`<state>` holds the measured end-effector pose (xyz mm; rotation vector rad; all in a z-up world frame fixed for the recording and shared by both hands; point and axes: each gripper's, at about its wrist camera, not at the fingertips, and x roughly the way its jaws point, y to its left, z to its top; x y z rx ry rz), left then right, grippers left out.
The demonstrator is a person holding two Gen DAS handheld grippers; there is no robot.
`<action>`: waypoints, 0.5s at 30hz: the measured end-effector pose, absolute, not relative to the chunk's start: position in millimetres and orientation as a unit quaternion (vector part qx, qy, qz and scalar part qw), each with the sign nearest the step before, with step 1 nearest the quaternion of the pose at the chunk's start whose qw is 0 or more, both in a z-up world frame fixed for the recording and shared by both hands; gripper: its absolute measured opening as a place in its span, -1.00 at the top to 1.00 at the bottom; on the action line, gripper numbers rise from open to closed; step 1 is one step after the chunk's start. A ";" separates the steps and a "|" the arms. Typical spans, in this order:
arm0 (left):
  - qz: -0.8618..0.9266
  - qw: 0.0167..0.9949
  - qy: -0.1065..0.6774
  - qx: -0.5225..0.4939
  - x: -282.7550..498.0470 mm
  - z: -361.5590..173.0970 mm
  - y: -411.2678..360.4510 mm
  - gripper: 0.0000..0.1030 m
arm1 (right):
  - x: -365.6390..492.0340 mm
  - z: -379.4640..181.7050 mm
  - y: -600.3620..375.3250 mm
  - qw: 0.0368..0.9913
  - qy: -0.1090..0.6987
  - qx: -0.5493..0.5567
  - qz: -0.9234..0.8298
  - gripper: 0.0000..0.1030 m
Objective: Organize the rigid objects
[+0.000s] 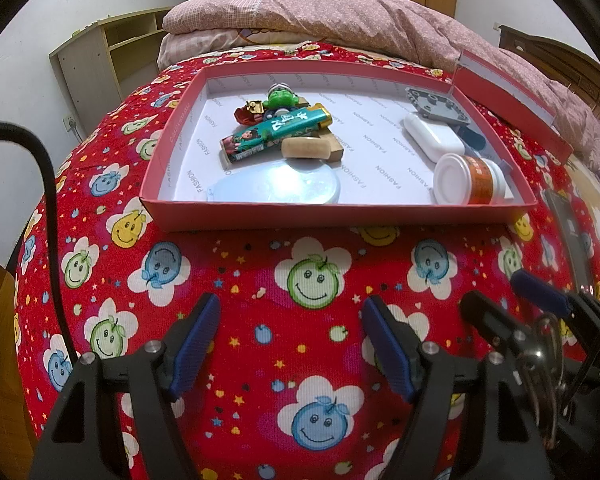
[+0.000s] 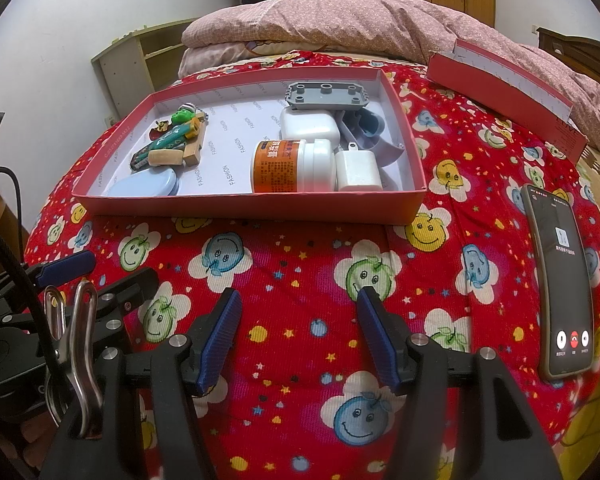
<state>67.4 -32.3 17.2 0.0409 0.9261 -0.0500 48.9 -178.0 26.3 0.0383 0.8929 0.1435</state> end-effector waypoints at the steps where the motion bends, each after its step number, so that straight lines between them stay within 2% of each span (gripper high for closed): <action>1: -0.024 0.894 0.447 0.020 67.2 17.2 -32.7 -0.50 | 47.7 25.9 -177.8 0.899 0.431 0.018 0.069 -0.20; 15: -0.024 0.894 0.446 0.020 66.8 17.3 -33.0 -0.50 | 49.4 26.4 -178.3 0.900 0.431 0.018 0.069 -0.20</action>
